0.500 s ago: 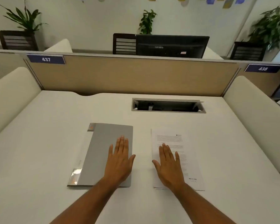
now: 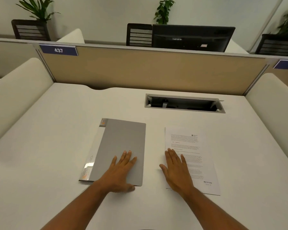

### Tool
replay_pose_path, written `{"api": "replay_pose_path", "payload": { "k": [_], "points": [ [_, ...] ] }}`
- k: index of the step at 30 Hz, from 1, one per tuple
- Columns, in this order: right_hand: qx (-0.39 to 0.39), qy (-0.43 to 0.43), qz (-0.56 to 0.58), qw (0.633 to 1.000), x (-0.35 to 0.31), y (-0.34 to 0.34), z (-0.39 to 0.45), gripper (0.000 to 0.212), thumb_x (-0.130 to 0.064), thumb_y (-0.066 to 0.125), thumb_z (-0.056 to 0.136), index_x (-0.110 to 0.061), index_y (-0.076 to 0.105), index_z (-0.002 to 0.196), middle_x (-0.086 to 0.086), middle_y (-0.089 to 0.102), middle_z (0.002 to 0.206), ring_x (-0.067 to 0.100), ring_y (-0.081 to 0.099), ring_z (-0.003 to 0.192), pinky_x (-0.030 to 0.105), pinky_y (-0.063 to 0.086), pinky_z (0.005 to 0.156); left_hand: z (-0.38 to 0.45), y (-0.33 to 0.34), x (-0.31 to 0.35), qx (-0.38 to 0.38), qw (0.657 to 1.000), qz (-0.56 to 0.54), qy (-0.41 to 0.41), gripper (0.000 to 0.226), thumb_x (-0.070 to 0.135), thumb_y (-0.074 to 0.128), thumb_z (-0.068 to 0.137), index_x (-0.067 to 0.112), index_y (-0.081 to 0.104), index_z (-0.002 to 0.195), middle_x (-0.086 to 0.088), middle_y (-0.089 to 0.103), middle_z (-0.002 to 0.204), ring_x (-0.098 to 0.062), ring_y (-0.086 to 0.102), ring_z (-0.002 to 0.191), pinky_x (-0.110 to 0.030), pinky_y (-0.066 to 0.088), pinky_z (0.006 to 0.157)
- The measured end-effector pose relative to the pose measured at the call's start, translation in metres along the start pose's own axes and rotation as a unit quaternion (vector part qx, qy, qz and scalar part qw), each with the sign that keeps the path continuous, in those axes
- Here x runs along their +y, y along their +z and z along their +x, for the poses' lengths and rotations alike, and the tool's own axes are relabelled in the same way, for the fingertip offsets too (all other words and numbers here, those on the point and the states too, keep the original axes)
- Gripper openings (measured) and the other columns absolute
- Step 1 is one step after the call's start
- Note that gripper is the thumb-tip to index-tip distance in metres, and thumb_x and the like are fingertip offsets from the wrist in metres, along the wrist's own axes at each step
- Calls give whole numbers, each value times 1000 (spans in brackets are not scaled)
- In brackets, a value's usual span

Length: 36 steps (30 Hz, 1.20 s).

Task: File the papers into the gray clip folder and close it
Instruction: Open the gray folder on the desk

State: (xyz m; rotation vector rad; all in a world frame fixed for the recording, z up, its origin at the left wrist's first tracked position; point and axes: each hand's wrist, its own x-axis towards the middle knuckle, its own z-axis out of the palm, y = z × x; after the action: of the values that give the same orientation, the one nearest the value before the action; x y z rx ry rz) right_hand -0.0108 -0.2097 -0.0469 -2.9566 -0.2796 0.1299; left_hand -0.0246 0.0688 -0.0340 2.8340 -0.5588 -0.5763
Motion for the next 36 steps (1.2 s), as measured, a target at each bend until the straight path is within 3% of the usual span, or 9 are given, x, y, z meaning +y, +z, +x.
{"api": "replay_pose_path", "payload": {
  "k": [7,13,17,20,23,27,30,32,36],
  "points": [
    [-25,-101,25,994,-31,11,1,61,-46,20,103,-20,6,156,-4,3,165,8,-2,150,30,-7,120,0,-13,-13,-42,997,46,37,115,53,67,82,38,-27,149,6,-30,161,-18,-25,148,-46,-6,120],
    [-34,-102,52,993,-34,12,3,57,-39,19,104,-20,7,156,-4,6,165,9,2,150,24,-6,119,-13,-25,-15,-48,994,52,87,90,52,43,97,39,-31,147,2,-13,165,-18,-13,152,-40,3,123],
    [-35,-98,68,992,-37,9,6,56,-38,22,104,-20,9,156,-4,8,164,10,7,150,22,-4,117,-25,-32,-21,33,992,15,123,68,50,21,100,39,-27,147,6,-3,166,-11,0,153,-27,5,123],
    [-33,-115,75,990,-46,7,11,58,-43,25,103,-23,11,156,-6,7,164,10,8,150,24,2,119,-33,-33,-20,121,985,-41,120,63,36,28,102,39,-14,149,11,2,162,-8,12,150,-13,2,117],
    [-50,-141,74,986,-58,9,15,62,-54,24,101,-30,7,156,-9,2,164,10,3,151,31,6,121,-42,-32,-12,199,967,-123,98,59,27,35,100,30,7,153,7,20,159,-14,33,145,-14,13,116],
    [-78,-152,46,984,-65,19,14,67,-65,17,96,-36,0,154,-14,-10,162,9,-10,149,35,-4,119,-56,-29,-5,321,921,-214,60,58,20,36,95,24,27,153,18,25,156,-12,44,135,-8,24,111],
    [-82,-140,29,986,-64,23,15,70,-66,18,94,-34,-1,154,-15,-13,160,7,-15,148,34,-9,118,-64,-35,-4,420,871,-255,-1,60,10,43,94,25,33,151,35,16,156,6,38,134,-10,35,105],
    [-82,-137,29,987,-65,23,16,71,-65,20,94,-33,2,155,-16,-13,159,5,-16,146,33,-10,118,-70,-44,-7,486,827,-282,-37,58,14,42,96,25,30,152,33,25,154,11,37,135,-7,38,102],
    [-88,-139,30,986,-64,19,20,72,-61,29,95,-28,8,155,-15,-13,159,6,-13,148,32,-9,118,-82,-64,-29,617,704,-327,-131,63,16,40,97,24,19,155,28,43,146,-1,46,133,-9,39,103]
  ]
}}
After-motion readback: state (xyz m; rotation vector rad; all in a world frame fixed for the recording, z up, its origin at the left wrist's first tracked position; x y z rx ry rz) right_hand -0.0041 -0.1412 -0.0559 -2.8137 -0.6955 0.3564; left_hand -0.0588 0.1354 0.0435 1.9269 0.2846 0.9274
